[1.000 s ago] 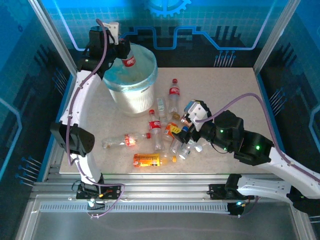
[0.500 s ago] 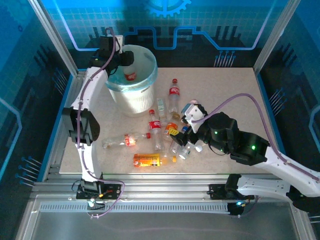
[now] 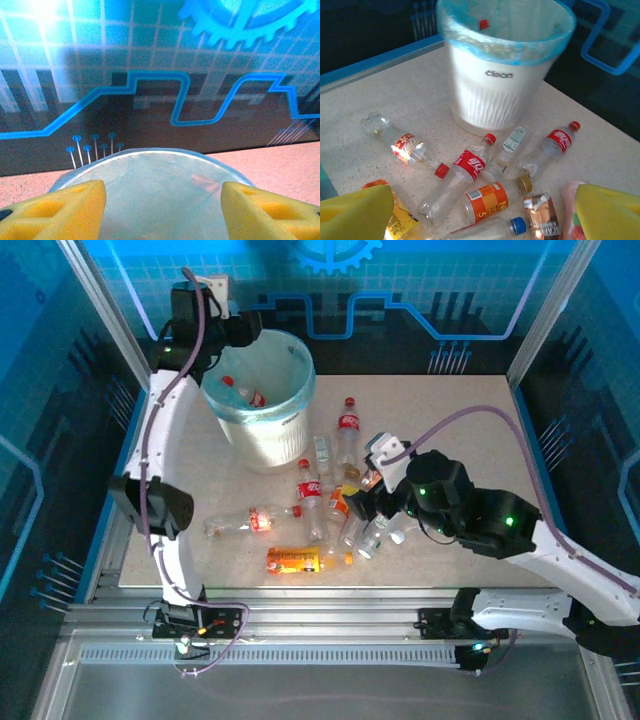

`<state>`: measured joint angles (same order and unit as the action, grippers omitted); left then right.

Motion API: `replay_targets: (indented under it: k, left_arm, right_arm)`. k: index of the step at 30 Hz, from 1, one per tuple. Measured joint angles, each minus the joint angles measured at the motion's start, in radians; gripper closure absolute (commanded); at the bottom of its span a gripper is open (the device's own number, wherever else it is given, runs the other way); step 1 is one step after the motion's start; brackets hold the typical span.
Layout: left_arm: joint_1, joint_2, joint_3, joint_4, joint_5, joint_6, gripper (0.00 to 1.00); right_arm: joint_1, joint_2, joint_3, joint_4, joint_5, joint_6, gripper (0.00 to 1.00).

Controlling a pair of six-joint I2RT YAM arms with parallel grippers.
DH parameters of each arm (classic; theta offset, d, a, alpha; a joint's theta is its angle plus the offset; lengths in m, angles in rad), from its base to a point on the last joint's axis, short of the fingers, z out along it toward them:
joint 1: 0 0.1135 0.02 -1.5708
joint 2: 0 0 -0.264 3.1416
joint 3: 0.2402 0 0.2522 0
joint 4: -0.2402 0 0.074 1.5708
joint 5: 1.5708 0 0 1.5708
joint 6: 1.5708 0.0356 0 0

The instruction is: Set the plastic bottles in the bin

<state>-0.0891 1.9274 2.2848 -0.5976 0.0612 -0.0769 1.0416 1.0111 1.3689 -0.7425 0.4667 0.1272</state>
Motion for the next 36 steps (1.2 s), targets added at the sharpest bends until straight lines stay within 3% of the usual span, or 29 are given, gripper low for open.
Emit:
replay_targets:
  k: [5,9,16,20,23,26,31,36]
  left_arm:
    - [-0.085,-0.237,-0.14,0.004,-0.004,0.04,0.37]
    - [-0.281,-0.463,-0.329,0.019,-0.001,0.089,0.37]
    - [-0.597,-0.735,-0.726,0.072,0.002,0.215,0.35]
    - [-0.753,-0.807,-0.94,0.06,0.089,0.372,0.21]
    - [-0.802,-0.862,-1.101,0.06,0.186,0.502,0.1]
    - [-0.806,-0.925,-1.255,0.089,0.261,0.614,0.06]
    - [-0.81,-0.946,-1.353,0.124,0.361,0.743,0.01]
    - [-0.852,-0.941,-1.366,0.119,0.417,0.828,0.01]
  right_arm:
    - [-0.153,0.007,0.094,-0.148,-0.026,0.118,0.09]
    - [-0.334,0.022,0.119,-0.248,-0.124,0.193,0.09]
    - [-0.484,0.014,0.005,-0.322,-0.198,0.209,0.11]
    - [-0.493,-0.01,-0.124,-0.338,-0.186,-0.039,0.02]
    - [-0.493,-0.018,-0.193,-0.325,-0.193,-0.336,0.0]
    - [-0.517,-0.032,-0.261,-0.301,-0.261,-0.671,0.0]
    - [-0.699,0.07,-0.248,-0.316,-0.452,-1.065,0.0]
    - [-0.822,0.257,-0.204,-0.319,-0.563,-1.26,0.0]
